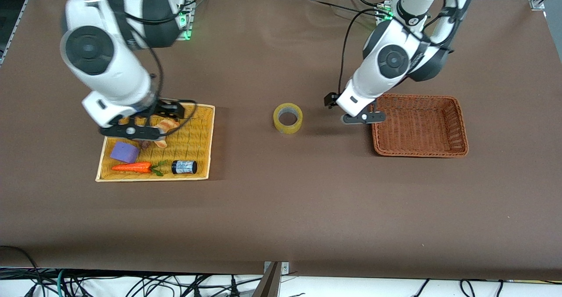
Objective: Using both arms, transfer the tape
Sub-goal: 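Set the tape down while the left gripper reaches toward it, then grasp the tape with the left gripper while the right gripper withdraws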
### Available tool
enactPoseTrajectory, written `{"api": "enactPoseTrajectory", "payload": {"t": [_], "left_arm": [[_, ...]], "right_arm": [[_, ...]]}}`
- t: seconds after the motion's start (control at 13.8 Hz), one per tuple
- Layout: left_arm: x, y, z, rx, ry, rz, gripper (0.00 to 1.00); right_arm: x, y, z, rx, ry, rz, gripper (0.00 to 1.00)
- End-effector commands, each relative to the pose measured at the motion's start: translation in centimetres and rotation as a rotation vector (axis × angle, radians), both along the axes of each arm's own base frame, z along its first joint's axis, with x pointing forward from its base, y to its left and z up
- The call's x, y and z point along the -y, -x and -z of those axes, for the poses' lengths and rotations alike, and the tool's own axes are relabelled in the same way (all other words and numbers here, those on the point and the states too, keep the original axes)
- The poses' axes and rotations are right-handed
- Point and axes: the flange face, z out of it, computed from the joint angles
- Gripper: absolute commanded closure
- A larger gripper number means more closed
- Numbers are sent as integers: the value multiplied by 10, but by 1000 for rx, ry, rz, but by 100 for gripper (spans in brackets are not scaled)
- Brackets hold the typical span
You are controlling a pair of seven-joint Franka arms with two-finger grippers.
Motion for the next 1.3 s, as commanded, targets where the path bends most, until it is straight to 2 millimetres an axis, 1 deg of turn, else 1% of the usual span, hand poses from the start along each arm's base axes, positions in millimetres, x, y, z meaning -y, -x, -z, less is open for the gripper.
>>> {"api": "enactPoseTrajectory", "payload": {"t": [0.0,0.07,0.14,0.22,0.29,0.36,0.43,0.51,0.65,0.72,0.8,0.87,0.94,1.01,1.08,1.16,1.23], "left_arm": [[27,-4,51,3,44,-35,0],[38,-3,63,1,84,-75,0],[53,2,75,-6,113,-97,0],[61,5,83,-12,128,-115,0],[68,4,88,-11,135,-128,0],[74,3,90,-9,137,-143,0],[80,7,95,-17,133,-147,0],[85,11,99,-23,128,-140,0],[95,22,109,-34,114,-109,0],[94,23,118,-46,107,-111,0],[98,19,119,-43,115,-114,0],[102,17,123,-47,117,-114,0],[105,19,128,-41,115,-109,0],[110,21,128,-12,126,-104,0],[112,25,136,-16,121,-100,0],[111,25,138,-18,119,-102,4],[111,27,142,-25,115,-99,22]], "right_arm": [[56,5,-14,-57,-58,11,0],[82,3,-20,-63,-82,62,0],[98,2,-23,-61,-96,83,0],[109,0,-26,-55,-109,95,0],[116,0,-29,-48,-122,108,0],[118,-1,-28,-48,-118,112,0],[119,-2,-27,-48,-113,114,0],[127,-3,-28,-44,-115,125,0],[144,-5,-29,-43,-133,122,0],[153,-6,-27,-53,-149,123,0],[180,-8,-27,-48,-192,149,0],[186,-8,-24,-48,-224,138,0],[193,-5,-24,-41,-210,124,0],[200,1,-23,-26,-170,109,0],[211,8,-20,9,-165,117,0],[225,18,-31,79,-180,138,0],[235,30,-46,142,-179,145,0]]}}
